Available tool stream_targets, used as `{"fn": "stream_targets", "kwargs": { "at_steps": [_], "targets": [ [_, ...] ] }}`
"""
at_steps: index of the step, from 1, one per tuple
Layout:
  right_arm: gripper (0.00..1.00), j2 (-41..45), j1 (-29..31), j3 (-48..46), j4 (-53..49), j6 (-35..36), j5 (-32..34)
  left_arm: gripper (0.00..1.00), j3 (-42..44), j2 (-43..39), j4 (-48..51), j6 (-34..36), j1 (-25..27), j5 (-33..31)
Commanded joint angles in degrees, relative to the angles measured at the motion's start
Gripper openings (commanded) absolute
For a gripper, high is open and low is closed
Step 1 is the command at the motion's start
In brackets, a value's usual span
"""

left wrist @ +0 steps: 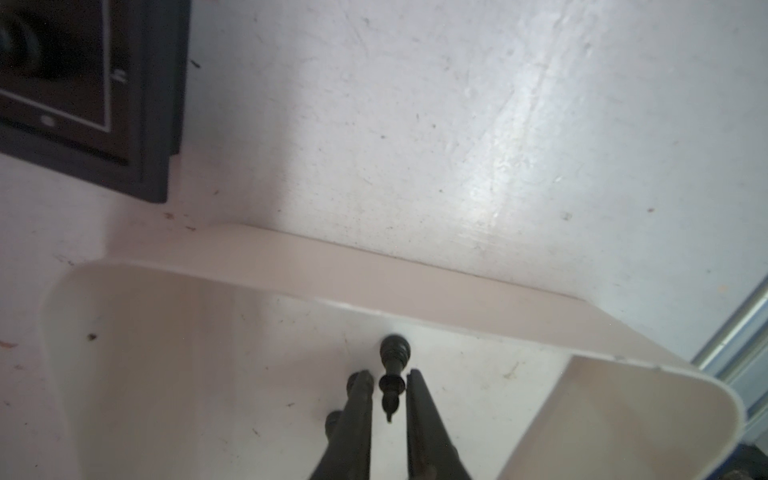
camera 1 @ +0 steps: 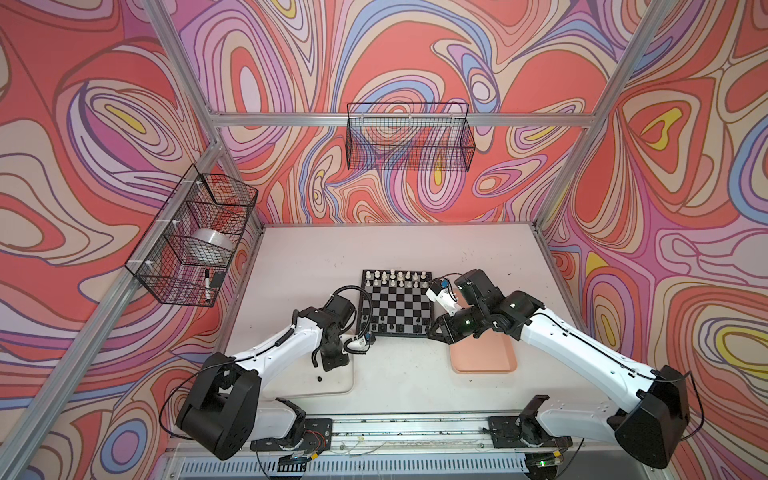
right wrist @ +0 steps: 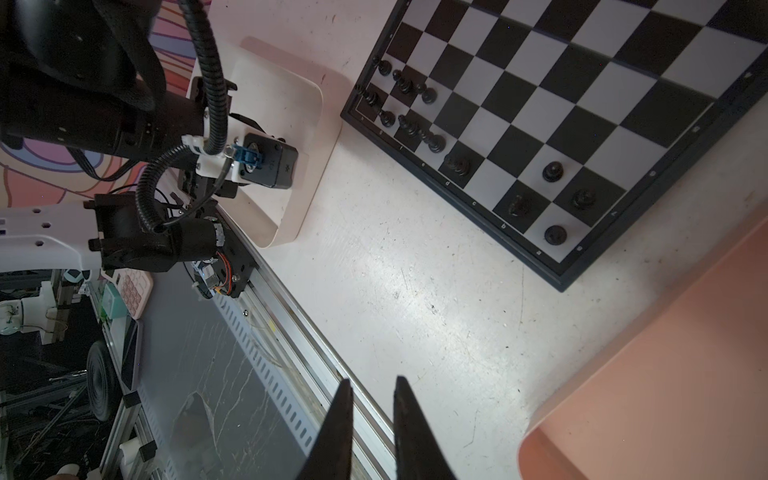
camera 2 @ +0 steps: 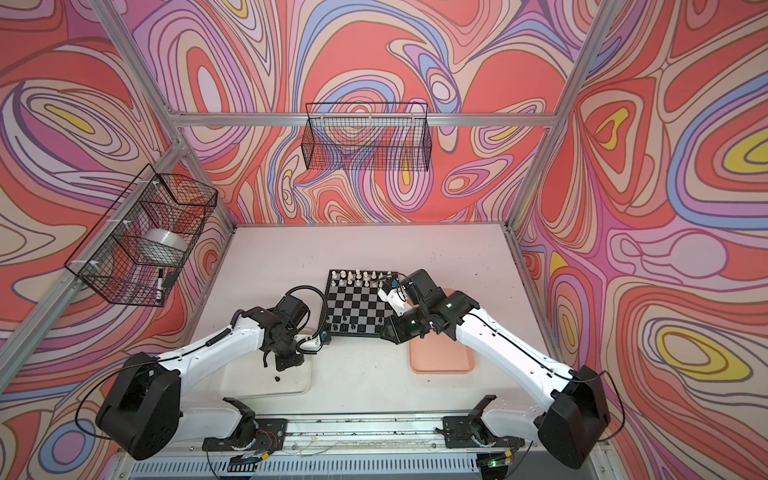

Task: Set up the chess pieces on the board
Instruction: 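Close the left gripper around another black piece in the white tray, then lift the black pawn out of the white tray toward the board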

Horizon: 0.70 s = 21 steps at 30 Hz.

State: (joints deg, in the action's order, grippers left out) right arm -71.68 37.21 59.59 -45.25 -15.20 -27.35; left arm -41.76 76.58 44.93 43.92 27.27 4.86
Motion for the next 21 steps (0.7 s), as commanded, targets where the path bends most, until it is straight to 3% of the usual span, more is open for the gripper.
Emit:
{"fn": "stream_targets", "kwargs": {
  "at_steps": [1,21],
  "targets": [
    [0.18,0.2,0.1,-1.0,1.0,0.9,0.8,0.16,0.8,-1.0,0.2,0.5,-0.3,0.0],
    [0.18,0.1,0.2,-1.5,1.2,1.1,1.4,0.13,-1.1,-2.0,2.0,0.5,-0.3,-1.2]
  ]
}}
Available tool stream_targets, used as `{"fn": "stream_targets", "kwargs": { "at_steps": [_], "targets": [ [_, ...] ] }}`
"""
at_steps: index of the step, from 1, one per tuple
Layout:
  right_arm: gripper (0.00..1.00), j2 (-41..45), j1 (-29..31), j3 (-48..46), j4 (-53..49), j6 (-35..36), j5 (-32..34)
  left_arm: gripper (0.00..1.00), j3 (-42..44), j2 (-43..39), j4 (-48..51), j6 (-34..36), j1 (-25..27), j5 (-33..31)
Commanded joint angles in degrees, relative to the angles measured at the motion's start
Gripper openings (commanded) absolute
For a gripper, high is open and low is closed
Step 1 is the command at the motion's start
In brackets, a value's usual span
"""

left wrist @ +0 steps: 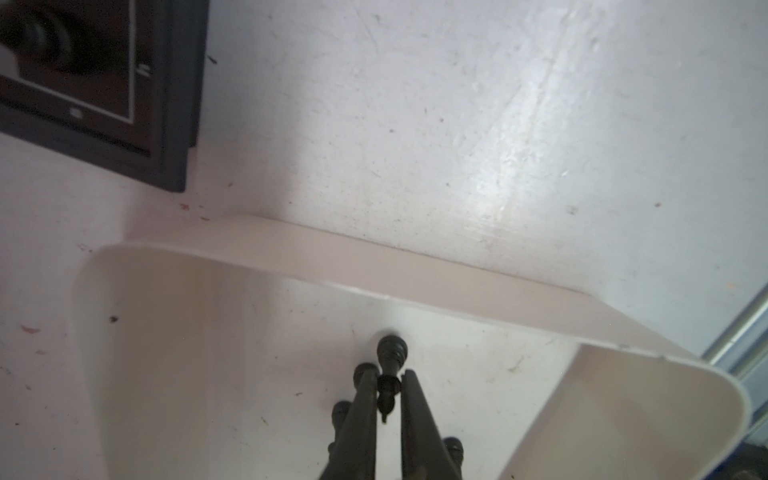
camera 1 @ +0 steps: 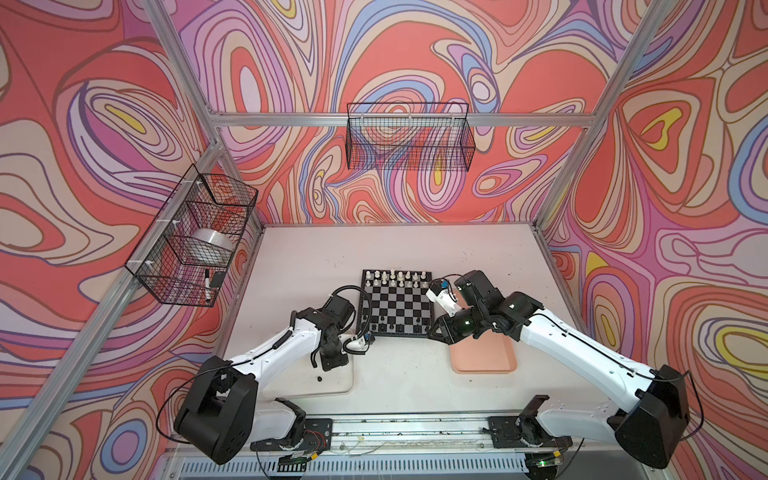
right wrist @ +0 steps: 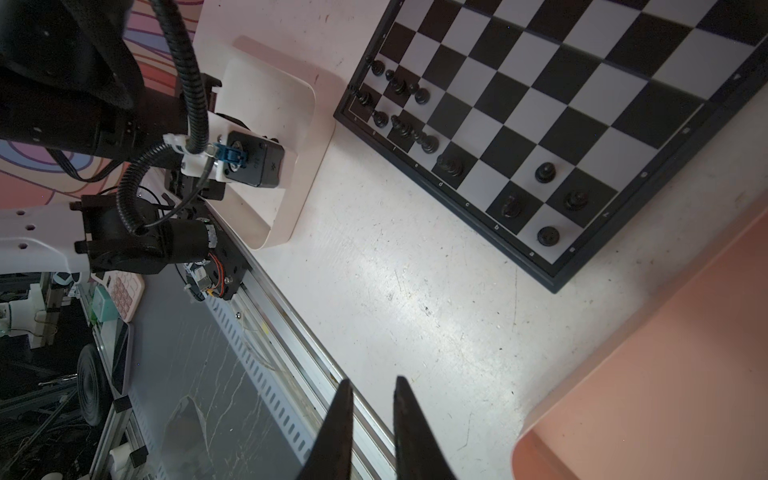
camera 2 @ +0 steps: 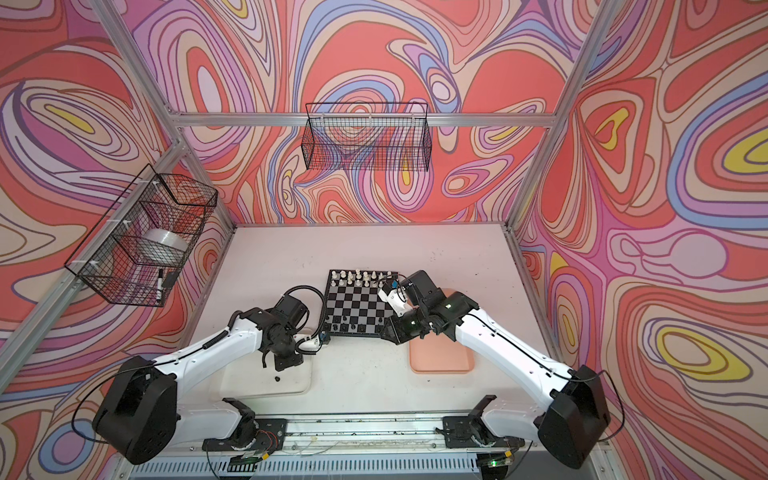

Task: Set up the chess pieces on the board
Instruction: 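Lift the black pawn out of the white tray toward the board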

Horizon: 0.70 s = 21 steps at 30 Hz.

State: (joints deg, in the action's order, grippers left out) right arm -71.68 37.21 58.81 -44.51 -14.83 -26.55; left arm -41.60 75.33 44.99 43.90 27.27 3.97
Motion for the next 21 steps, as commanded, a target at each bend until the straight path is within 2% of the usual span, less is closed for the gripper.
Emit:
{"fn": "stream_targets", "kwargs": {
  "at_steps": [1,21],
  "targets": [
    [0.18,0.0,0.1,-0.7,0.4,0.8,0.6,0.13,-1.9,-0.7,2.3,0.6,-0.3,-0.3],
    [0.18,-0.8,0.2,-0.6,-0.4,1.6,1.3,0.13,-17.3,4.6,8.9,1.0,-0.2,0.9]
  ]
}}
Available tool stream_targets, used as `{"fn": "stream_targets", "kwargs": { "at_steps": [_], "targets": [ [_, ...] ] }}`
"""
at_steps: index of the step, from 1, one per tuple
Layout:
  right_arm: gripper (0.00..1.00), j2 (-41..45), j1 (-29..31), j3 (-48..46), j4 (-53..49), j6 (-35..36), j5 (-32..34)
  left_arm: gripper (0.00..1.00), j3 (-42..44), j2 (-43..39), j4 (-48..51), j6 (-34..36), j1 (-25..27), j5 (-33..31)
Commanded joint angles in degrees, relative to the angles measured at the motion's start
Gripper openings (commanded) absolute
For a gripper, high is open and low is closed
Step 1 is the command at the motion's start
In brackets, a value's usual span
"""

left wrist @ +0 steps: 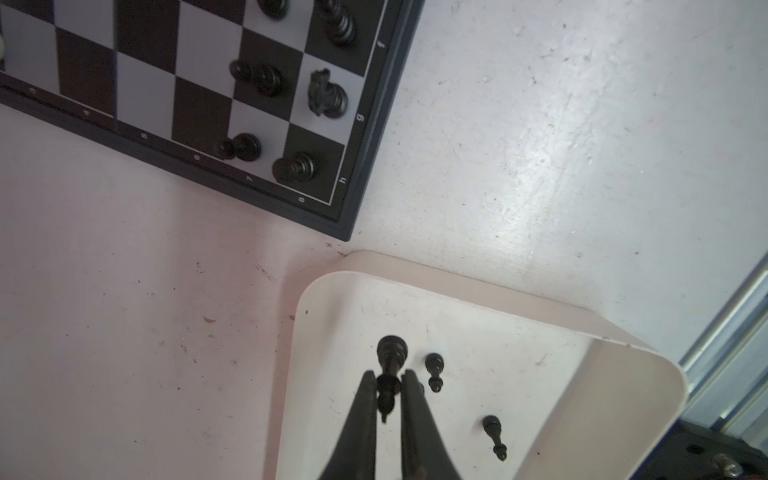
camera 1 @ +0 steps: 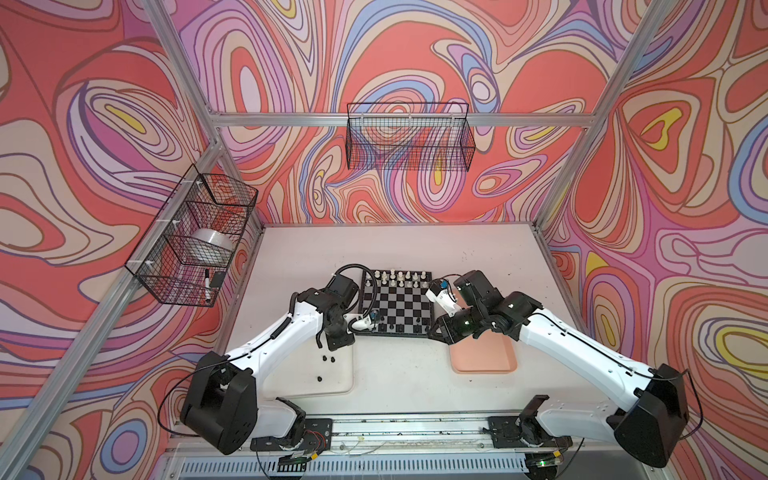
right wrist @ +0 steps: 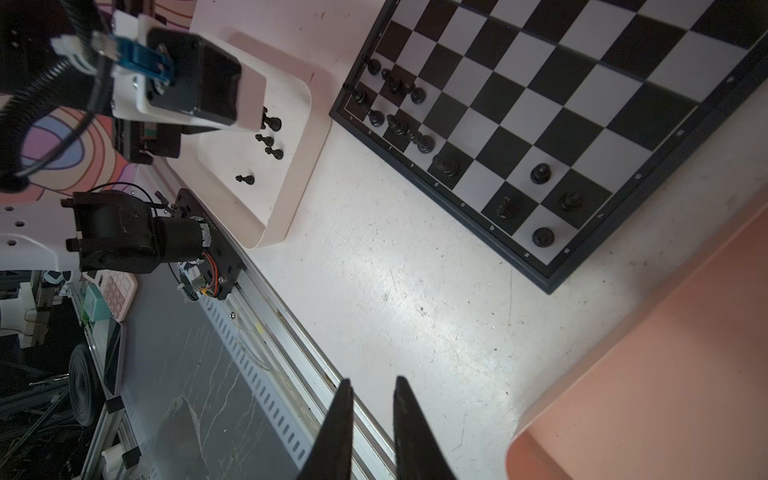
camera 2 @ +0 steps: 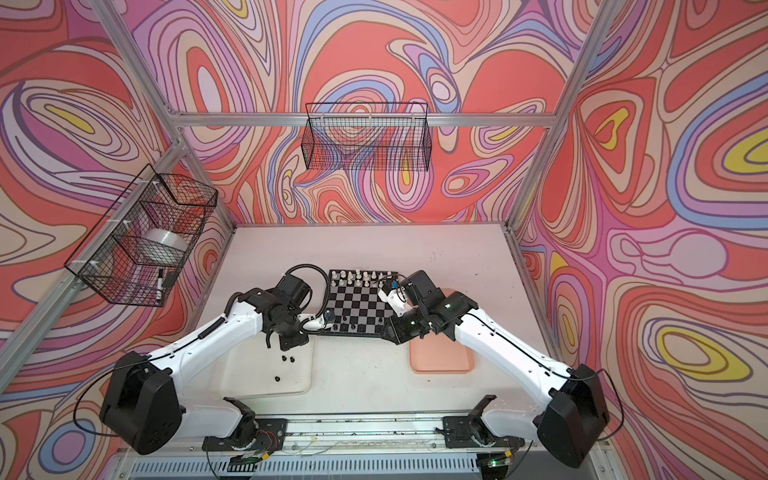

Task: Set up the chess pieces on the board
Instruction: 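Lift the black pawn out of the white tray toward the board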

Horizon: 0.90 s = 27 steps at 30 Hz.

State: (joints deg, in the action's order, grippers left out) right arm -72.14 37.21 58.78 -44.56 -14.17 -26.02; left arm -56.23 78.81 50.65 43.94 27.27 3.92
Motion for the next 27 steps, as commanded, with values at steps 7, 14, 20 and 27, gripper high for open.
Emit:
{"fn": "stream_targets", "kwargs": {
  "at_steps": [7,14,20,27],
  "targets": [
    [0.18,0.9,0.1,-0.5,-0.8,0.9,1.5,0.13,-9.3,4.8,4.8,0.5,2.0,0.7],
    [0.19,3.3,0.1,0.7,-2.9,0.9,2.6,0.13,-15.5,9.1,5.7,-0.2,5.7,0.3],
    [0.19,7.0,0.1,3.0,-7.0,0.6,4.5,0.13,-20.4,13.3,5.8,-0.4,9.1,0.2],
    [0.20,11.4,0.1,7.8,-12.0,-0.1,6.1,0.13,-25.6,18.2,5.8,-0.8,12.1,1.1]
  ]
}}
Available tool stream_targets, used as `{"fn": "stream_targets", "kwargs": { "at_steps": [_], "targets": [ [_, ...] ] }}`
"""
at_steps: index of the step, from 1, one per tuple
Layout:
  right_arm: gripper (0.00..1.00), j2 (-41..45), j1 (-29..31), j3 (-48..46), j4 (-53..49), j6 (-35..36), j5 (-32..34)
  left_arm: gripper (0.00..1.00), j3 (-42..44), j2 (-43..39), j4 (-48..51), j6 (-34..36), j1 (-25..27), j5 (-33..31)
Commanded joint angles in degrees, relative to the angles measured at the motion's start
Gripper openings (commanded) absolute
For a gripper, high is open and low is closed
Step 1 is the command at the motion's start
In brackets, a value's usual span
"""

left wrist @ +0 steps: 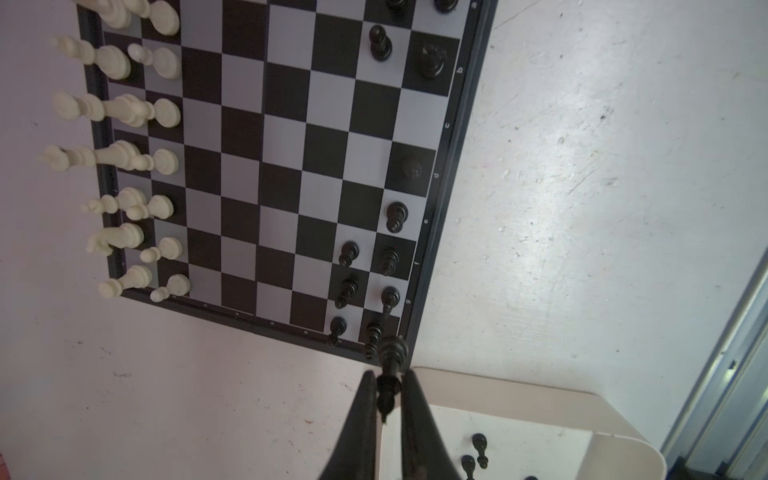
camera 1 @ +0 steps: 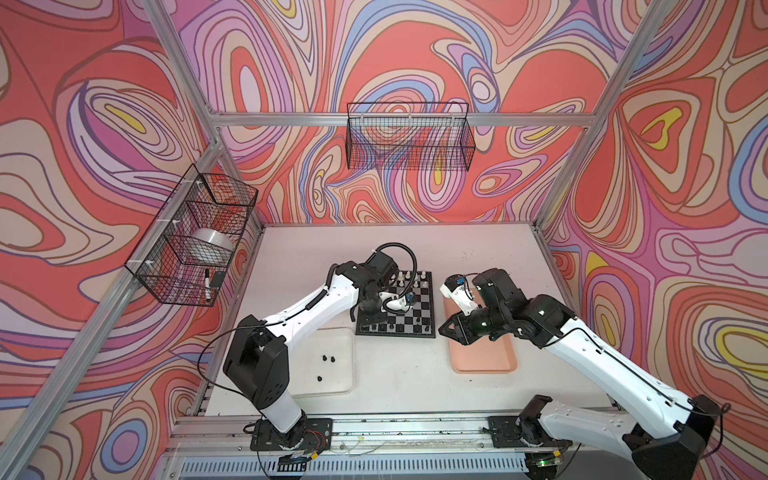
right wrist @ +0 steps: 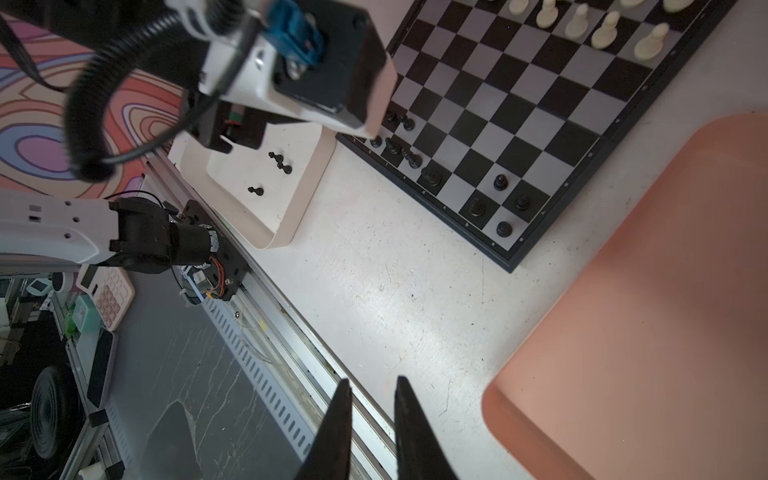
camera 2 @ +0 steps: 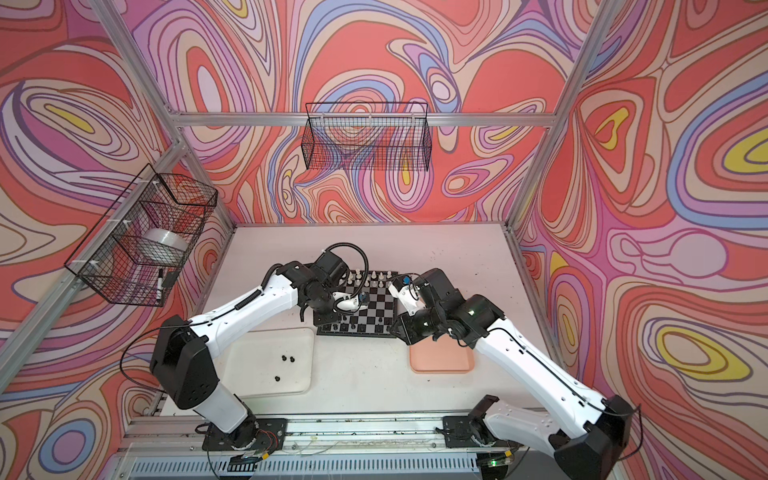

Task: Set up the chess pieces on the board
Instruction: 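Lower the black pawn onto an edge square while the right gripper nears the pink tray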

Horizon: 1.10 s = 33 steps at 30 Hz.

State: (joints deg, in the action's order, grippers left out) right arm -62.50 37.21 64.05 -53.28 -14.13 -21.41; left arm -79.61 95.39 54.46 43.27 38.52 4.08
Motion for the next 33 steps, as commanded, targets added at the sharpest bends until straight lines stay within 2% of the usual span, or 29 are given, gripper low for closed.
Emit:
{"fn": "stream_targets", "kwargs": {
  "at_steps": [1,9,21,33],
  "targets": [
    [0.20,2.1,0.1,3.3,-3.9,-0.2,1.7,0.13,-2.8,2.3,1.9,-0.1,1.3,1.1],
    [0.20,3.8,0.1,6.3,-7.3,-0.4,2.9,0.13,-7.1,7.3,1.2,-0.7,3.8,2.2],
    [0.20,5.7,0.2,5.6,-8.8,-1.2,4.2,0.14,-12.7,14.0,0.7,-0.7,6.6,3.1],
    [0.20,6.5,0.1,3.7,-8.3,-1.5,4.4,0.13,-13.1,17.1,-0.2,-0.7,7.7,3.6]
  ]
}}
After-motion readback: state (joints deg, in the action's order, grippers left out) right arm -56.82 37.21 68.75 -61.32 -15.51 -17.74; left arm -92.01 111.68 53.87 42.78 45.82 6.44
